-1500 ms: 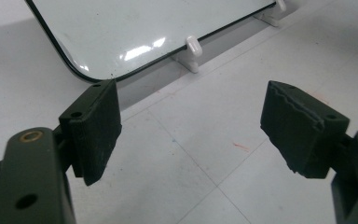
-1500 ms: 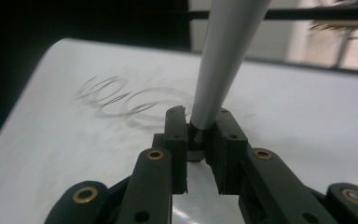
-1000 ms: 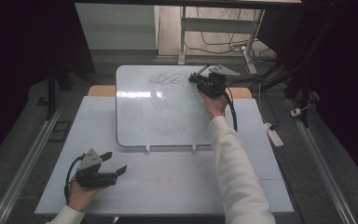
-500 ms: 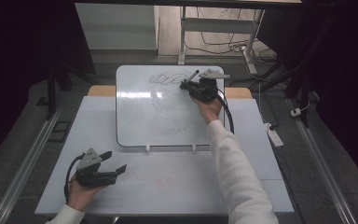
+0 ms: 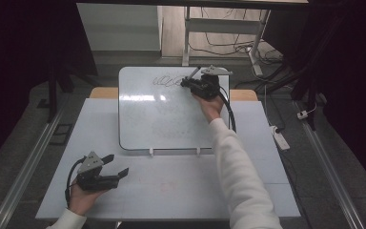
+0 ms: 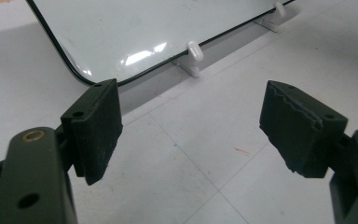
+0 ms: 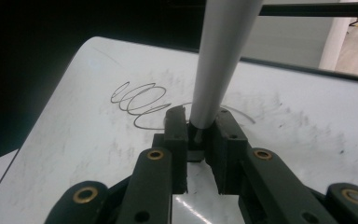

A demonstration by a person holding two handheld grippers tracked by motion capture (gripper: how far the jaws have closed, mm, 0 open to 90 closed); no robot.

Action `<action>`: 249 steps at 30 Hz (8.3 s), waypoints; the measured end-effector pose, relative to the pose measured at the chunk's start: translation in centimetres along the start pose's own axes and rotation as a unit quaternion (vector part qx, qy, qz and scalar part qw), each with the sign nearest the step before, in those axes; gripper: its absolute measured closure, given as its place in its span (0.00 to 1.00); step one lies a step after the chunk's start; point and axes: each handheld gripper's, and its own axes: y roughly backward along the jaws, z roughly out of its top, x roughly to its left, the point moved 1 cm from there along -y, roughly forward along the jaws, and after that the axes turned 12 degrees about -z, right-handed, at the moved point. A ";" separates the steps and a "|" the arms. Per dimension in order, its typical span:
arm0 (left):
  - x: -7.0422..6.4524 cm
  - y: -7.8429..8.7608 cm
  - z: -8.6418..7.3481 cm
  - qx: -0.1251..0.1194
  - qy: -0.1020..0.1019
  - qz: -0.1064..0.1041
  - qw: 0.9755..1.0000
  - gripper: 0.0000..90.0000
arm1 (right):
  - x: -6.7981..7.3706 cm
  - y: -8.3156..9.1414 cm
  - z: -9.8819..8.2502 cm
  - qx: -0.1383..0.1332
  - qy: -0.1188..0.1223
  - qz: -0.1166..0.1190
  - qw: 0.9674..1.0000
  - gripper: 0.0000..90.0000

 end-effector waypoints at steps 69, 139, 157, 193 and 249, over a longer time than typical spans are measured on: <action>-0.4 0.1 0.3 -0.007 -0.009 -0.005 1.000 0.24 | 0.9 -0.5 0.7 -0.017 0.000 -0.043 0.999 0.86; -0.2 0.4 0.3 -0.017 -0.009 -0.006 1.000 0.25 | 4.9 -3.1 0.8 -0.012 0.002 -0.014 1.000 0.86; -0.3 0.6 0.3 -0.018 -0.010 -0.005 1.000 0.25 | 6.7 -4.4 1.2 -0.015 0.027 -0.003 1.000 0.86; -0.3 0.6 0.3 -0.019 -0.011 -0.004 1.000 0.25 | 8.7 -5.0 0.9 -0.001 0.045 0.011 0.999 0.86; -3.3 -2.4 6.0 -0.045 -0.058 -0.034 0.997 0.28 | 5.6 17.3 -11.9 0.138 0.045 0.144 0.979 0.86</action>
